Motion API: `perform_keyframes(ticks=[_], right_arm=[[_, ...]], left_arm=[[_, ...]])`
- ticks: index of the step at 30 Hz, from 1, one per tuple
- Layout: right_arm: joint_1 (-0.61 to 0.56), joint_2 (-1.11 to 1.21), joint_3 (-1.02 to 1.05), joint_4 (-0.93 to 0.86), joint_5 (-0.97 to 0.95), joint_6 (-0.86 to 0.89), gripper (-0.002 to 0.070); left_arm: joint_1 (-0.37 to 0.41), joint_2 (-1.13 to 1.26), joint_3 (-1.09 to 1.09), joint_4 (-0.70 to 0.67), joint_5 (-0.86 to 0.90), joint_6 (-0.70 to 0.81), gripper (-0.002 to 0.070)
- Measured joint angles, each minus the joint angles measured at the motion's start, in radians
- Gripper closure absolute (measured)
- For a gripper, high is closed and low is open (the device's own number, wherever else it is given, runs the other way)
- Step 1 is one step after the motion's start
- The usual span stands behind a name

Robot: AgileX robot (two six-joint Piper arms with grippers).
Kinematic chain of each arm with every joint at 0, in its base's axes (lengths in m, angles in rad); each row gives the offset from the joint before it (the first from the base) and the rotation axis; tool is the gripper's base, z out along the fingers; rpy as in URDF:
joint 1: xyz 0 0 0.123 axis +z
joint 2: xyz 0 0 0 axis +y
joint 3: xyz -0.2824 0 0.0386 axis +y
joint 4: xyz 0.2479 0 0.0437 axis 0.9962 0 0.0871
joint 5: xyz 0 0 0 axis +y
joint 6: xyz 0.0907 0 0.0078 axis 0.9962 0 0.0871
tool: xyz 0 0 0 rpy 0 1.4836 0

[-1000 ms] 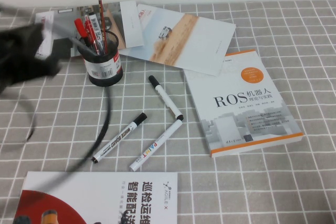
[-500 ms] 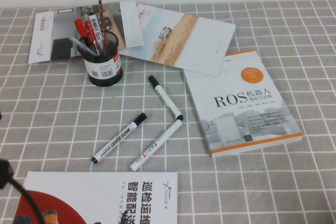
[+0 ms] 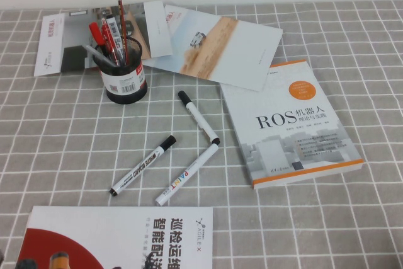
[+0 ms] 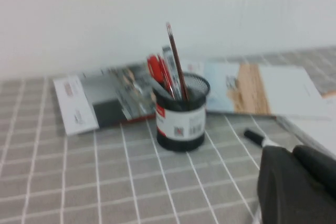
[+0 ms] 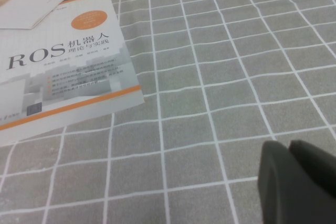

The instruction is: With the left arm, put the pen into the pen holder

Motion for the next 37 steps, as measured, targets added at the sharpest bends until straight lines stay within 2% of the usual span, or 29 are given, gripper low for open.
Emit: perform_keyframes(ticks=[5,9,20,26,37], right_arm=[[0.0,0.0,0.0,0.0,0.0,0.0,0.0691],[0.0,0.0,0.0,0.0,0.0,0.0,0.0691],[0.0,0.0,0.0,0.0,0.0,0.0,0.0692],[0.0,0.0,0.0,0.0,0.0,0.0,0.0691],[0.0,0.0,0.0,0.0,0.0,0.0,0.0691]], left_arm=[[0.126,-0.21,0.165,-0.176,-0.08,0.165,0.0675],[0.187,-0.298,0.245,-0.2,-0.092,0.184,0.0675],[0.199,-0.307,0.391,-0.157,-0.061,0.058,0.0675],[0.199,-0.307,0.393,-0.146,0.059,0.047,0.0675],[0.199,-0.307,0.393,-0.142,0.073,0.047,0.0675]])
